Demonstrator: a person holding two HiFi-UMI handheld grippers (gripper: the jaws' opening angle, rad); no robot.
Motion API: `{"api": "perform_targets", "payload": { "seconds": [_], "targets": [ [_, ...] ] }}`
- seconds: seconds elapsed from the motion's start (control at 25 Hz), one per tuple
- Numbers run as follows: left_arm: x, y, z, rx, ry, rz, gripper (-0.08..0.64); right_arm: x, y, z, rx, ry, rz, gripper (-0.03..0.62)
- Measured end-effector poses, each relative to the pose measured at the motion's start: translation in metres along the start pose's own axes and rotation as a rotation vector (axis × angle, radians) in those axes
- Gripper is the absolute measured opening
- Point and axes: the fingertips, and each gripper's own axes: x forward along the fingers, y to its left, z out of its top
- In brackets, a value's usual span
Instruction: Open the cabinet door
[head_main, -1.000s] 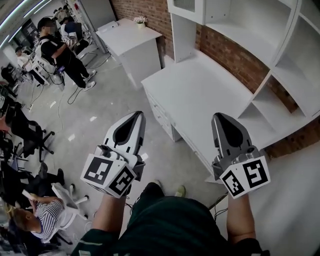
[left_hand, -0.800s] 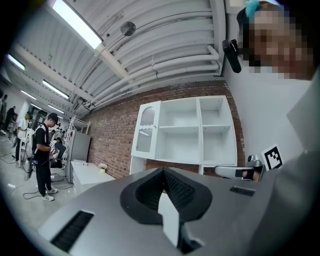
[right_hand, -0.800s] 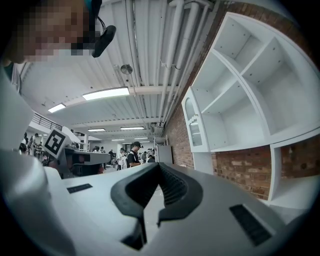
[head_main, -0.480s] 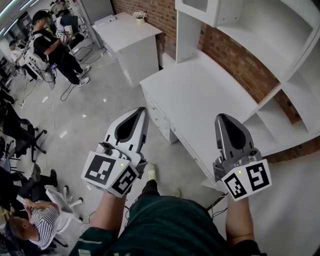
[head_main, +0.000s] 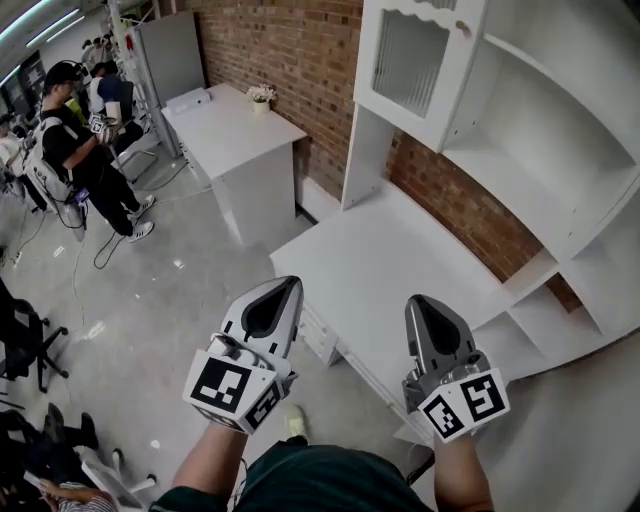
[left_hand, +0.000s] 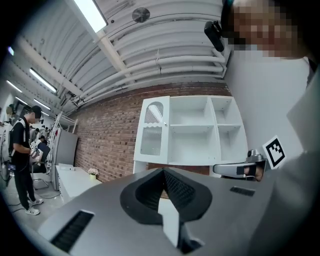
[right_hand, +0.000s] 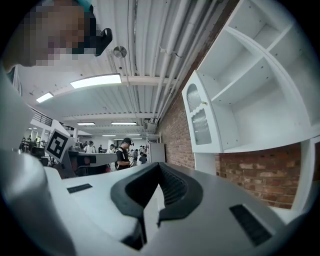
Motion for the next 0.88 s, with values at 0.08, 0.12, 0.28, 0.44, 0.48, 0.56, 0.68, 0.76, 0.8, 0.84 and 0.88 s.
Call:
{"api": "perform_targets", "payload": {
  "seconds": [0.08,0.12,0.28,0.44,0.48,0.56,0.68,0.76,0.8,0.84,0.88],
  "targets": [
    [0.012,0.015,0.004,-0.001,0.0,-0.038,0.006,0.017,0.002,0.0,-0.001,0.006,-0.027,0.002],
    [0.019,0.022,0.006,-0.002,-0.003,-0.058,0.006,0.024,0.002,0.0,-0.005,0.01,-0.041,0.002],
    [0.049,0.035,0.011,-0.006,-0.012,-0.131,0.006,0.044,-0.004,0.002,-0.027,0.02,-0.096,0.002],
    [0.086,0.033,0.02,0.014,-0.032,-0.211,0.006,0.056,-0.02,0.007,-0.042,0.017,-0.153,0.002],
    [0.097,0.032,0.024,0.023,-0.04,-0.229,0.006,0.06,-0.026,0.008,-0.043,0.013,-0.163,0.002],
    [0.118,0.027,0.031,0.043,-0.044,-0.26,0.006,0.066,-0.038,0.009,-0.044,0.006,-0.175,0.003],
    [0.146,0.018,0.042,0.087,-0.047,-0.297,0.006,0.073,-0.055,0.008,-0.024,0.003,-0.181,0.003],
    [0.169,0.013,0.052,0.121,-0.062,-0.312,0.006,0.082,-0.069,0.008,-0.008,-0.005,-0.178,0.003],
    [0.183,0.011,0.059,0.14,-0.072,-0.315,0.006,0.088,-0.078,0.011,-0.005,-0.014,-0.175,0.003],
    [0.197,0.009,0.068,0.16,-0.08,-0.317,0.006,0.094,-0.088,0.016,-0.002,-0.025,-0.171,0.003],
    [0.212,0.005,0.079,0.18,-0.087,-0.319,0.006,0.1,-0.099,0.022,0.001,-0.036,-0.165,0.003]
  ]
}}
